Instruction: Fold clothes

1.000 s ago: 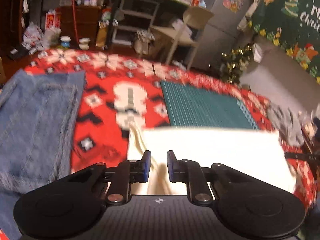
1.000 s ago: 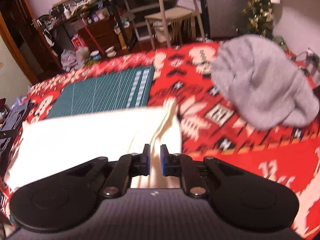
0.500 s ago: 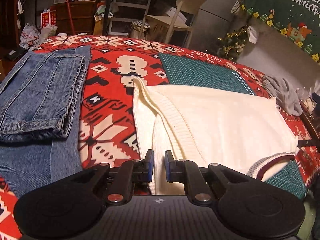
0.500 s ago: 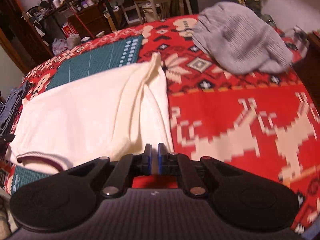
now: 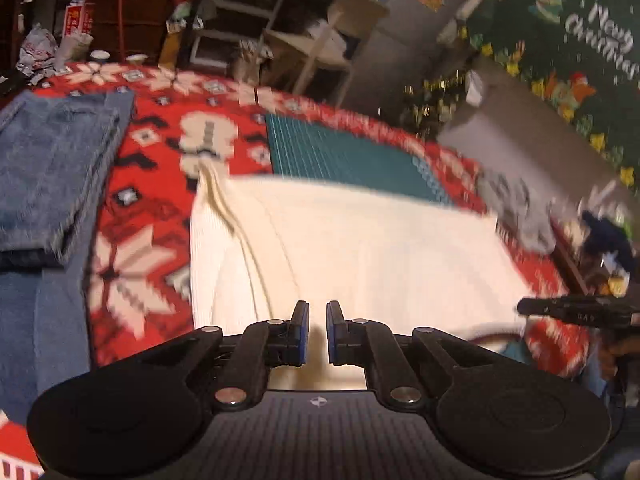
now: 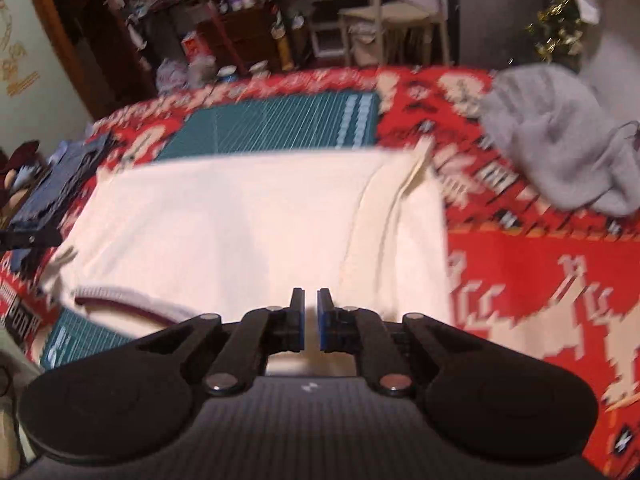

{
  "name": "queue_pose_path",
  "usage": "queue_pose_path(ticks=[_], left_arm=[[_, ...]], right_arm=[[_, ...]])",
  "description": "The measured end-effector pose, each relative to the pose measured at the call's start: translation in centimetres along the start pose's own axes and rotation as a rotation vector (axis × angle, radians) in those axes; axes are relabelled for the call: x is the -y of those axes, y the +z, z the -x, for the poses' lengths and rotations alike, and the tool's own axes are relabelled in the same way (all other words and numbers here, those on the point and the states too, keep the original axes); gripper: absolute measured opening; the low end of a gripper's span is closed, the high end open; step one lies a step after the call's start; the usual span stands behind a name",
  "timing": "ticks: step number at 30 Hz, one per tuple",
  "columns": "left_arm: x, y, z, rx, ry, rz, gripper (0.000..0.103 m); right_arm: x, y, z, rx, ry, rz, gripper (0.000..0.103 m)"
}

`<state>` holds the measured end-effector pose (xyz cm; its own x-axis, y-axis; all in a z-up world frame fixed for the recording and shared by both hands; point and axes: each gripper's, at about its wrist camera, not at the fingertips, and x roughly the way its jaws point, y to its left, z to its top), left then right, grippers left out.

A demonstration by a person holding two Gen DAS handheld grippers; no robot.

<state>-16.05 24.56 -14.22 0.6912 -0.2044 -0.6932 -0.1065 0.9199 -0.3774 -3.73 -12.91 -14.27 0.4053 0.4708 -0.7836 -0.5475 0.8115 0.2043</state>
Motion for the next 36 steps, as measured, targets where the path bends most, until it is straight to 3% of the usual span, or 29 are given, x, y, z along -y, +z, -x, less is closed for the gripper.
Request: queue_pose_path(ticks=[10, 12, 16, 21, 26, 36], left_arm=[[0.4, -2.7, 0.5, -0.019, 0.042, -0.101, 0.009], [0.5, -2.7, 0.8, -0.003, 0.030, -0.086, 0.009], [1.6, -1.7, 0.7, 0.029, -0.006, -0.099, 0.009], [3.4, -1.8, -1.3, -0.014, -0.018, -0.169, 0.009], [4.5, -3.8, -0.8, -0.013, 0.013, -0.303, 0.009], [6.6, -3.2, -0.9, 0.019, -0.043, -0.377, 0.009]], right_arm=[[-0.4, -1.4, 1.1, -0.008, -0.013, 0.003, 0.007], [-0.6, -1.2, 1.5, 0.004, -0.007, -0.003, 0.008], [-2.8, -0.2, 1.6, 0.046, 0.000, 0.105, 0.008], [-3.7, -1.1, 0.7, 0.001, 0.013, 0.120, 0.008], [-4.0, -1.8, 0.4, -0.029, 0.013, 0.116, 0.008], [-8.2, -2.0, -1.1, -0.030, 0.084, 0.225, 0.010]])
